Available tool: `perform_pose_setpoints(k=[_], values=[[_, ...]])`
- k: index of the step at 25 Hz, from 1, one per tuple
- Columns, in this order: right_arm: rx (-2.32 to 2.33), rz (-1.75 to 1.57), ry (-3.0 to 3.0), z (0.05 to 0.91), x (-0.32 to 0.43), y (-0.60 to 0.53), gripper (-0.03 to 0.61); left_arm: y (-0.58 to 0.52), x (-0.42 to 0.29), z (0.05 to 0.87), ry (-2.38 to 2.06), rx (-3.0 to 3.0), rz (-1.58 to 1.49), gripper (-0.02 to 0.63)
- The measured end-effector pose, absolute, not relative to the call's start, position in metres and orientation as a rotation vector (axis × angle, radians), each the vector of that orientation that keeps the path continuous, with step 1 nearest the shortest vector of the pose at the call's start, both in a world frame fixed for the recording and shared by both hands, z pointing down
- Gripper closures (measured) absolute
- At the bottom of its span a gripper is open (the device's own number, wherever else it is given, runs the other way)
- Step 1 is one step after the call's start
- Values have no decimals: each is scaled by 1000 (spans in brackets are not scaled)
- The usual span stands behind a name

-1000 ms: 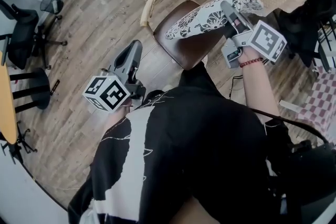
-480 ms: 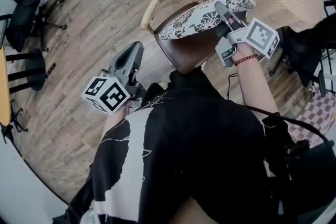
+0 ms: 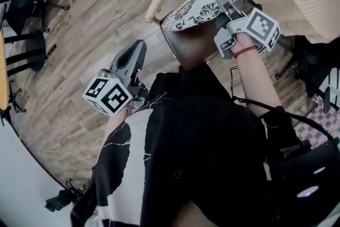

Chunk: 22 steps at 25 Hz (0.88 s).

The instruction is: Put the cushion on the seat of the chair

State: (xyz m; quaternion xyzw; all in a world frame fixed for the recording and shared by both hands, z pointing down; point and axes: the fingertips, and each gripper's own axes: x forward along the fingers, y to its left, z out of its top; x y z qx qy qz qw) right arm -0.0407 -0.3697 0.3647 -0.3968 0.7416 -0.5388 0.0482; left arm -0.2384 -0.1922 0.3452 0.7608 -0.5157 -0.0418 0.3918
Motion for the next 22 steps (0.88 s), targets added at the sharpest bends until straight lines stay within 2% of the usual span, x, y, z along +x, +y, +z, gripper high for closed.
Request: perform_pose_setpoints(k=[11, 22], values=[[-1169, -1690, 2268, 395, -47, -364, 557, -184, -235, 354, -1337, 1896, -96, 600], [-1297, -1918, 2061, 464, -6, -313, 557, -173, -234, 359, -1332, 1873, -70, 601]])
